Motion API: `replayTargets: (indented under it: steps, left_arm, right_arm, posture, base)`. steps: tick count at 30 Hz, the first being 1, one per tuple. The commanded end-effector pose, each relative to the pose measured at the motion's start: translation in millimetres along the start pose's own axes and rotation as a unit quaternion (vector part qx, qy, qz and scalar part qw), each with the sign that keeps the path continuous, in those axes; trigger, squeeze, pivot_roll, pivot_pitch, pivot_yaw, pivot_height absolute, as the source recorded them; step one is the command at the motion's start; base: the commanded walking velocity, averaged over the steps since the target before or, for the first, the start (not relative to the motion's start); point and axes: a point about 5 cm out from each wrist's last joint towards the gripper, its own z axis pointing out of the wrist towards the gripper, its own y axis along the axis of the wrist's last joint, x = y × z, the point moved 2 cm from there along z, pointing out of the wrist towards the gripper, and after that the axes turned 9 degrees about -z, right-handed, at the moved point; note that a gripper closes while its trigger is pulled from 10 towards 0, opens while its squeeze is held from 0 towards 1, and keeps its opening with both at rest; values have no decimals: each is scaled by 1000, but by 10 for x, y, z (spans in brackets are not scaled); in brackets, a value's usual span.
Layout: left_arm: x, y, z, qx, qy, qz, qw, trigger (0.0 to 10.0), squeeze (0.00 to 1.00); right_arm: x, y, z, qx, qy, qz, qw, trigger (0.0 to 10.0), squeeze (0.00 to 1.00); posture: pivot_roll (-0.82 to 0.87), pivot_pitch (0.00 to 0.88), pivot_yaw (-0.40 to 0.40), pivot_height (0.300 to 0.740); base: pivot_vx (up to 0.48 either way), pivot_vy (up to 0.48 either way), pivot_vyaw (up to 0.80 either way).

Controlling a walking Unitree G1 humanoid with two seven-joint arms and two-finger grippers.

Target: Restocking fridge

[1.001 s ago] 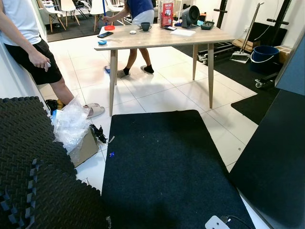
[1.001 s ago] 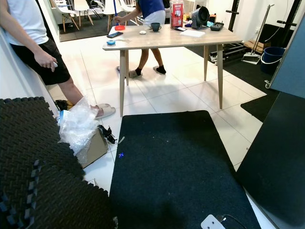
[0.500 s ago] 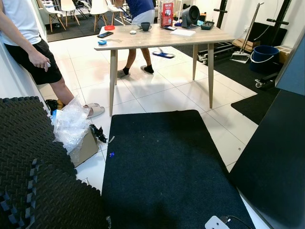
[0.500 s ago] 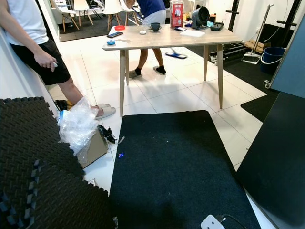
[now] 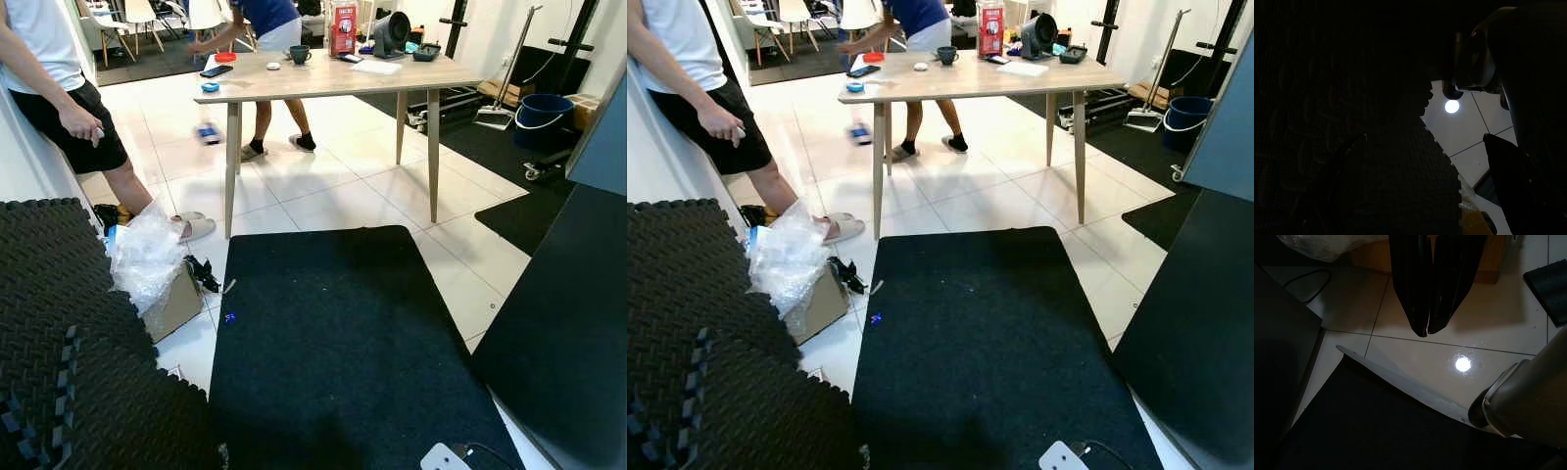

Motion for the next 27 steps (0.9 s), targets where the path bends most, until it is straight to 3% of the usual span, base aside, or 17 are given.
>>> replayTargets:
  steps: [1,27]
  left_arm:
    - [-140,24,38,-5,-22,-1,1000,10000,0]
    - [-127,40,35,-9,-22,0,1000,10000,0]
  right_arm:
    - [26,16,6,-2,1,2,1000,10000,0]
    - [15,18,5,-2,0,-3,1000,10000,0]
  posture:
    - [12,0,10,740]
    - [13,0,8,740]
  base:
    - [274,0,0]
    - [319,0,0]
